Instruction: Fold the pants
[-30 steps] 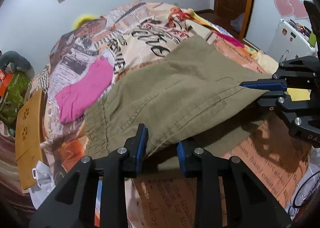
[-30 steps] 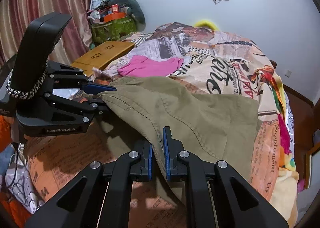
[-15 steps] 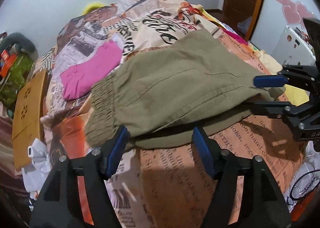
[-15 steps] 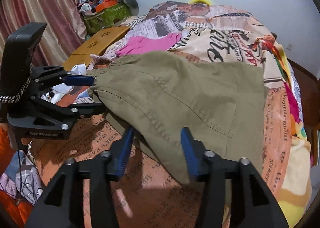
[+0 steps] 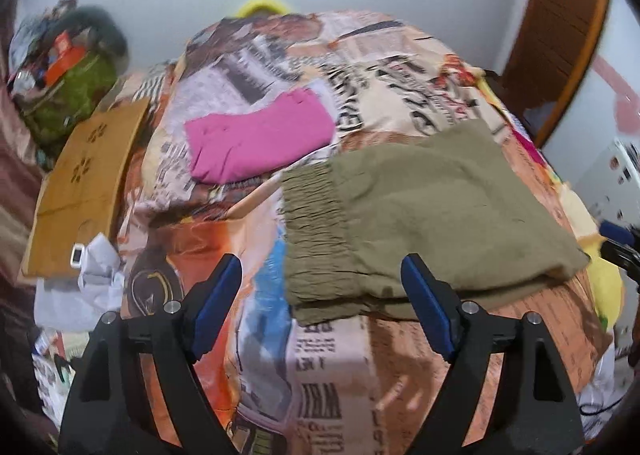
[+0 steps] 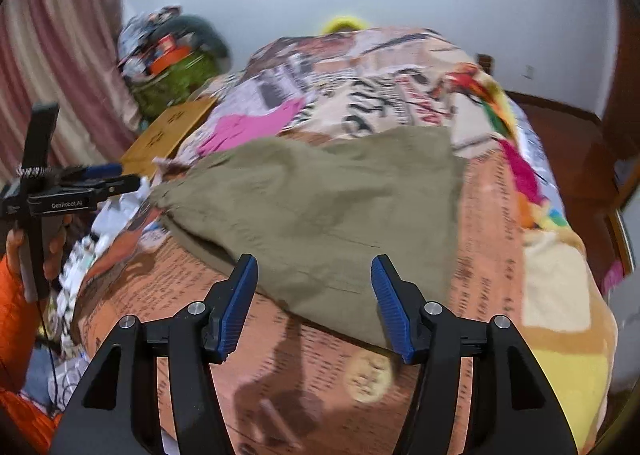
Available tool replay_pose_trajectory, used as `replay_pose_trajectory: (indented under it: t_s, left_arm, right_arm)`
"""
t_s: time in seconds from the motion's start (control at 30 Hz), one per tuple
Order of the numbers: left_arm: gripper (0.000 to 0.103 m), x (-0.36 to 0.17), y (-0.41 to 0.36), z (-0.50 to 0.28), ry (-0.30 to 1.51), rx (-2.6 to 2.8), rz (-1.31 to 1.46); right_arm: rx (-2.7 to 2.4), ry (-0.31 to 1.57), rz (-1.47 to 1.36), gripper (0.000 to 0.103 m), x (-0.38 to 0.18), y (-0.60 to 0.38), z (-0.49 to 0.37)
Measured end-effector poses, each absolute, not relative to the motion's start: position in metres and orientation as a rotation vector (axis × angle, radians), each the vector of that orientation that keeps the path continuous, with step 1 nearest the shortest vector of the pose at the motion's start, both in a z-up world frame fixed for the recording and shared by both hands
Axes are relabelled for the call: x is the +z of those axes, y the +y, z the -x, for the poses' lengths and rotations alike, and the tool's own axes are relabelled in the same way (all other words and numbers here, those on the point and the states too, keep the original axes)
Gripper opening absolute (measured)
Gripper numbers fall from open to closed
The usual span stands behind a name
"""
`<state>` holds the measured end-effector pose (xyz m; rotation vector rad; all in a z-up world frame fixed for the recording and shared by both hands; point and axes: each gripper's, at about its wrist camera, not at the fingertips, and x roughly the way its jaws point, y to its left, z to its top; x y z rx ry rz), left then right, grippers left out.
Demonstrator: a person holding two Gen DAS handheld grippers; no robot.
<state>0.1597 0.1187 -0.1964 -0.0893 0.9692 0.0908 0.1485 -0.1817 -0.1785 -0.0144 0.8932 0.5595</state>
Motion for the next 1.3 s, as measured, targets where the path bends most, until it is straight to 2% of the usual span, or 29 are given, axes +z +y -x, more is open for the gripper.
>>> replay_pose_trajectory:
  t_s: [0.33, 0.67, 0.77, 0.8, 0.83, 0.9, 0.93, 0.97, 1.3]
  left_arm:
    - [0.082, -0.248, 0.135, -0.177, 1.093, 0.099, 0.202]
    - [0.082, -0.262, 0.133, -0.176, 1.116, 0.057, 0.267]
    - [0.082, -0.263, 0.129, -0.176, 1.113, 0.053, 0.256]
    - [0.081, -0.263, 0.128, -0.176, 1.110, 0.053, 0.250]
    - [0.078, -0.262, 0.127, -0.176, 1.108, 0.050, 0.249]
    - [0.065, -0.260, 0.125, -0.176, 1.101, 0.039, 0.248]
    - [0.063, -0.258, 0.123, -0.176, 1.093, 0.038, 0.239]
    - [0.060, -0.256, 0.121, -0.177, 1.088, 0.042, 0.227]
    - [0.060, -0.254, 0.110, -0.178, 1.078, 0.073, 0.125]
  right_arm:
    - [0.388, 1.011, -0.182, 0.056, -0.213, -0.241, -0.151]
    - [0.442, 1.031, -0.191, 0.058, -0.231, -0.226, -0.151]
    - [0.447, 1.034, -0.203, 0.053, -0.234, -0.227, -0.154]
    - [0.442, 1.037, -0.197, 0.048, -0.236, -0.228, -0.154]
    - [0.437, 1.041, -0.189, 0.040, -0.238, -0.228, -0.154]
    - [0.434, 1.033, -0.185, 0.032, -0.240, -0.229, -0.154]
    - [0.428, 1.026, -0.174, 0.025, -0.239, -0.229, -0.154]
    - [0.429, 1.024, -0.165, 0.023, -0.239, -0.228, -0.154]
    - [0.403, 0.973, -0.178, 0.028, -0.212, -0.240, -0.150]
